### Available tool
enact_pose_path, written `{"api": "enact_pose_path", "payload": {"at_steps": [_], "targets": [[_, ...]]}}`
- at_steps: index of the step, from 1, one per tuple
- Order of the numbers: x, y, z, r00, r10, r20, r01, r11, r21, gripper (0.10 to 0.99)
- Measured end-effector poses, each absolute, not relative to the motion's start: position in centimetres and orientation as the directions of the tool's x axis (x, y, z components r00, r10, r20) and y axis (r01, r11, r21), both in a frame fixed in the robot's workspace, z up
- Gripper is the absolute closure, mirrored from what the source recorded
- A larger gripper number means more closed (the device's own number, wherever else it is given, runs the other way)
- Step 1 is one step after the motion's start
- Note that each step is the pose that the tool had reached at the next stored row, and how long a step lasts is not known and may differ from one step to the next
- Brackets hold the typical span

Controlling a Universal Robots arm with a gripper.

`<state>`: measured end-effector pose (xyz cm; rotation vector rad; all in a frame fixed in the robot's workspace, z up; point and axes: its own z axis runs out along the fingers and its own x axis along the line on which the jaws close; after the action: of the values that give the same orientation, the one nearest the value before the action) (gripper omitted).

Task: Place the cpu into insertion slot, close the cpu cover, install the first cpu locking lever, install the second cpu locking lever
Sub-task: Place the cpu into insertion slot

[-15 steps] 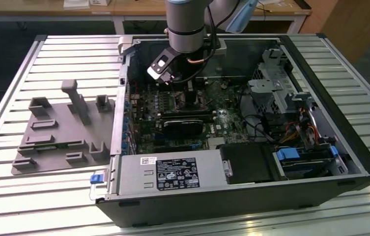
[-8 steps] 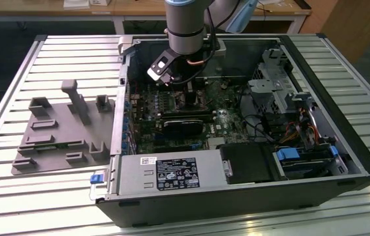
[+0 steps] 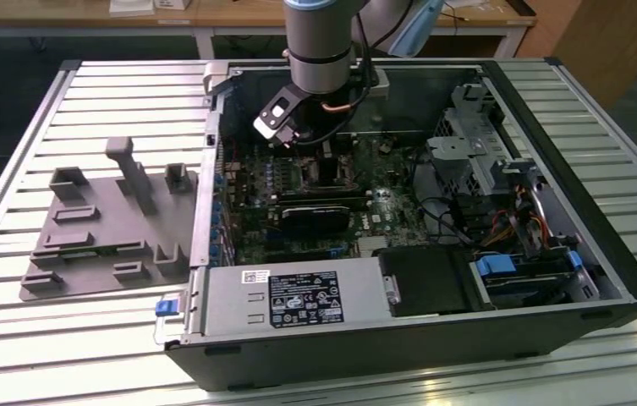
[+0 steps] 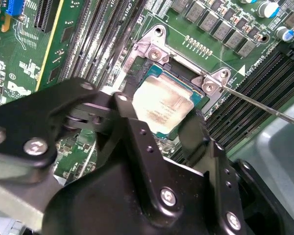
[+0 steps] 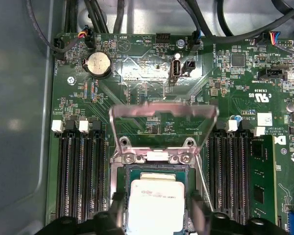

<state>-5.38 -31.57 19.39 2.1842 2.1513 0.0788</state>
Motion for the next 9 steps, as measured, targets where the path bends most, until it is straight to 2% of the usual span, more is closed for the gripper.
{"api": "enact_pose_path", "payload": {"at_steps": [1,2,9], "targets": [[-5.38,-31.57,19.39,0.016,1.0,-0.016,0.996,-0.014,0.089,0.478],[-5.38,-31.57,19.39,0.016,1.0,-0.016,0.996,-0.014,0.089,0.416],[-5.38,-31.56,19.43,0.016,1.0,-0.016,0.996,-0.014,0.089,0.416]]}}
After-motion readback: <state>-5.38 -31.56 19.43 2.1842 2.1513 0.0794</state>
